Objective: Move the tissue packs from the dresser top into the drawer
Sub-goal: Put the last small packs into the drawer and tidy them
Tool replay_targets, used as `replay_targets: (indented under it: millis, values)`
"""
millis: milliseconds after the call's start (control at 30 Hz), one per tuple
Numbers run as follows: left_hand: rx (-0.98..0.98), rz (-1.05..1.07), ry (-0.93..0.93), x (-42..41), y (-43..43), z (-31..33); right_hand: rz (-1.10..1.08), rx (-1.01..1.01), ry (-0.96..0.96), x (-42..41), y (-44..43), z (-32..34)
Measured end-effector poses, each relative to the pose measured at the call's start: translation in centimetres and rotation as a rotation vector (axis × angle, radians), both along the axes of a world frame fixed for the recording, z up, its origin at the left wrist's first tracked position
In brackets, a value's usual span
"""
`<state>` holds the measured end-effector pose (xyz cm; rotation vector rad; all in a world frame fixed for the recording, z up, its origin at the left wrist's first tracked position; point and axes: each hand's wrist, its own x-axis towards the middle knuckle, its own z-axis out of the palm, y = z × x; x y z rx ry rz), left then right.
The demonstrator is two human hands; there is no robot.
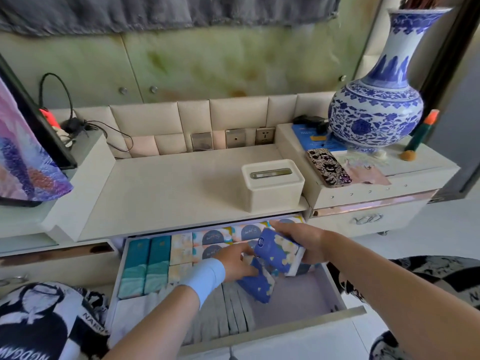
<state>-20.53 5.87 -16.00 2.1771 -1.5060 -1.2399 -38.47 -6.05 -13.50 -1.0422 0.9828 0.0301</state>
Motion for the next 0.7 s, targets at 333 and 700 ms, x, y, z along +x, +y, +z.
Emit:
replay_targets:
  millis: [333,700]
  values:
    - [0.108,-0.421,-0.297,-4.2,-0.3,-3.4,0.189,-0.189,0.123,-1.3,-0.8,-0.7]
    - [0.235,-0.784,-0.555,-3.5,-0.2,-3.7,0.777,-0.748,0.450,-0.2,0.9,-1.8]
